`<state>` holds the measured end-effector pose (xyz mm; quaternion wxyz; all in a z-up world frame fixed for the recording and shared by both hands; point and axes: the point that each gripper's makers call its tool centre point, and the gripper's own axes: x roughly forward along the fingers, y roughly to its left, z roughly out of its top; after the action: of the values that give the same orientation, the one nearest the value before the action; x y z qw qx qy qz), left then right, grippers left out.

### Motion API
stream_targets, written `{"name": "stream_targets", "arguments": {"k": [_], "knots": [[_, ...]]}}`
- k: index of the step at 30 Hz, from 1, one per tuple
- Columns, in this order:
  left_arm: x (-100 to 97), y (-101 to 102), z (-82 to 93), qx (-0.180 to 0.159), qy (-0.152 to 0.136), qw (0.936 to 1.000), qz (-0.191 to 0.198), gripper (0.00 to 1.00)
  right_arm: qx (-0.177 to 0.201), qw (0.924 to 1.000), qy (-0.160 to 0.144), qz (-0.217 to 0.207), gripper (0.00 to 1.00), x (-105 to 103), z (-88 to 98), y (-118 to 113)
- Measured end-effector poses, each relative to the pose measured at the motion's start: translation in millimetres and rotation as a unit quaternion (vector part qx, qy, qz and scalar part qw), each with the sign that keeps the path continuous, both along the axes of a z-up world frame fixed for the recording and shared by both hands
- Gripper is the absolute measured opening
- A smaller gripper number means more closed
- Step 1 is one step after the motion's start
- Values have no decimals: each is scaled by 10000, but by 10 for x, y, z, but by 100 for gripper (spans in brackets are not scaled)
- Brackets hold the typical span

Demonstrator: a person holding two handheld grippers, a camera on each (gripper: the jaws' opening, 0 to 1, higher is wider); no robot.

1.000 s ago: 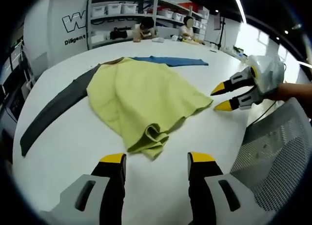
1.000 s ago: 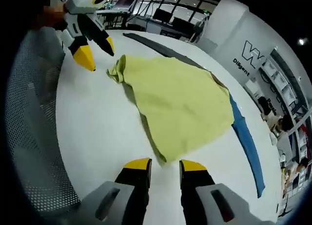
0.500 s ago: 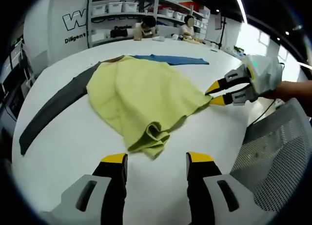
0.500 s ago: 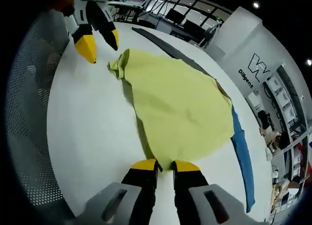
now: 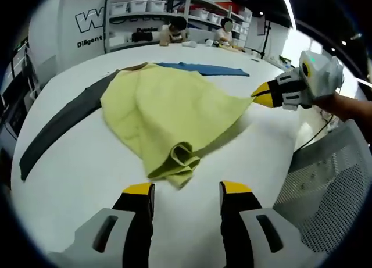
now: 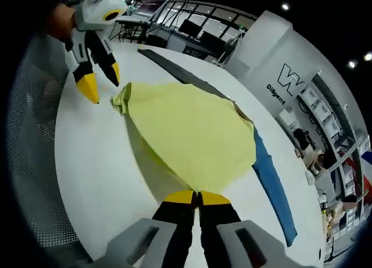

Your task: Fold the garment on the visible template until the final outline fits inside the template.

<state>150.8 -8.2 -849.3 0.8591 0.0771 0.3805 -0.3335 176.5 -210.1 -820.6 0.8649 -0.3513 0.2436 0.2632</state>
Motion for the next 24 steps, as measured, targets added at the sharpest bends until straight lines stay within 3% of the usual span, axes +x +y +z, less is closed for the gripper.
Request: {"name": "stream_targets", "arguments": {"k": [1, 4, 13, 19, 24], "knots": [[2, 2, -3, 15, -8, 10000, -4, 38, 53, 9999, -79, -96, 0, 60, 115, -54], [24, 40, -48, 256, -83, 9996, -84, 36, 109, 9995, -125, -276, 0, 114, 177, -167], [140, 27, -63, 495, -312, 9978, -295, 26, 178, 9973, -128, -707, 0, 146, 170, -469], [89, -49, -69, 581, -397, 9956, -618, 19, 141, 9946, -150, -1016, 0, 166, 176, -647], [108, -34, -119, 684, -393, 9946, -678, 14, 224, 9942, -129, -1046, 0, 174, 166, -650]]}}
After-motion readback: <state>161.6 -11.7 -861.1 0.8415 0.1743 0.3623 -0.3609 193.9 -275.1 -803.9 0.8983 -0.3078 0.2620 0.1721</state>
